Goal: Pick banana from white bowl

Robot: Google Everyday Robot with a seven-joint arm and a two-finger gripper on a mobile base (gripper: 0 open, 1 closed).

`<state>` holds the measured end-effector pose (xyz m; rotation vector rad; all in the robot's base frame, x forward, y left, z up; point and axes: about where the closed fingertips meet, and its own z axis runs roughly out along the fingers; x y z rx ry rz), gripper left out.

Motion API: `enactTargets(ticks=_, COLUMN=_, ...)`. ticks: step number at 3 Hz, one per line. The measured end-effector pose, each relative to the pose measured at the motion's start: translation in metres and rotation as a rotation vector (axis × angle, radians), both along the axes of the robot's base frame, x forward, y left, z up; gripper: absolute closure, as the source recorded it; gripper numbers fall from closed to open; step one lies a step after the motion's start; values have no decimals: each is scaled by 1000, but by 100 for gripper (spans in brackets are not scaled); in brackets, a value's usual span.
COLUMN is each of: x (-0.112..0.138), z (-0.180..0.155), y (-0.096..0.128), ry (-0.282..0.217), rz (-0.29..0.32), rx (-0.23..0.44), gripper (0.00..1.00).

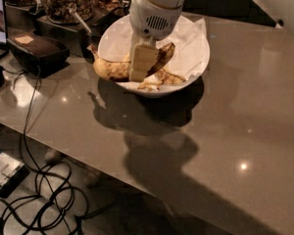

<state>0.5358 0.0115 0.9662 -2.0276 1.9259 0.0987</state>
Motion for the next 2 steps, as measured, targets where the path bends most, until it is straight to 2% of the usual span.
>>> enactTargets(ticks=1, x=-23, z=12, y=24, ry=2, rz=84, rx=27, gripper=100)
enactTargets(ticks=2, x=-41, z=24, y=40, ry=-2, rz=141, rx=26, gripper=100)
